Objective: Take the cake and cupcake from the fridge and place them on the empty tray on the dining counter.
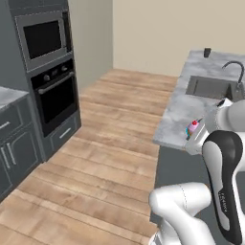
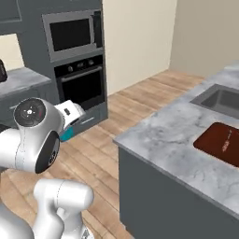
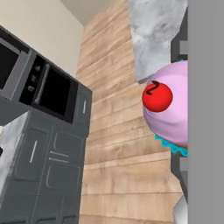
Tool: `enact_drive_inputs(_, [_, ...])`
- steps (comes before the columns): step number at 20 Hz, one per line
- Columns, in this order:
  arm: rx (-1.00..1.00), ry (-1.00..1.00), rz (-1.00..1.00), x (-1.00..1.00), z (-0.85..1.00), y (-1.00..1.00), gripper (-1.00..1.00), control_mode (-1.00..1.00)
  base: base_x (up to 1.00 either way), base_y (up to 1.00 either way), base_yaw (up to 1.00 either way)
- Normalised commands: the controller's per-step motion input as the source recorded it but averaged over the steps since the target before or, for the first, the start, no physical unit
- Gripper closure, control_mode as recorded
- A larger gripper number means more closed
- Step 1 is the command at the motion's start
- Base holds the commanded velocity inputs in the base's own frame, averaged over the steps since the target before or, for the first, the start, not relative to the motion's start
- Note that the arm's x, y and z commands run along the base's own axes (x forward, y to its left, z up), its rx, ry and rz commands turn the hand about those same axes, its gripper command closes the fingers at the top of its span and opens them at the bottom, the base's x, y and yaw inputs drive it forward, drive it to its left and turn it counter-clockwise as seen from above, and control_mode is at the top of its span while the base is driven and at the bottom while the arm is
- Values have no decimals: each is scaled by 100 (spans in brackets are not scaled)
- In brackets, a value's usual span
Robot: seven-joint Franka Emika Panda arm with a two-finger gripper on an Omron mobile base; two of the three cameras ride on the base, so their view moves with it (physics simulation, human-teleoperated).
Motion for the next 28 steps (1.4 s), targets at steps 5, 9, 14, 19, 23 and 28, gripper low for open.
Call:
enact_drive_inputs(5, [0, 0, 0, 0, 0, 0, 100, 100, -37, -25, -55])
enact_drive_inputs(9, [0, 0, 0, 0, 0, 0, 100, 100, -35, -36, -54])
enact_drive_inputs(14, [0, 0, 0, 0, 0, 0, 100, 100, -20, -72, -44])
enact_drive_inputs(19, [0, 0, 0, 0, 0, 0, 100, 100, 1, -91, -23])
enact_drive_inputs(23, [0, 0, 0, 0, 0, 0, 100, 100, 0, -81, -15])
enact_drive_inputs(28, [0, 0, 0, 0, 0, 0, 100, 100, 6, -67, -14])
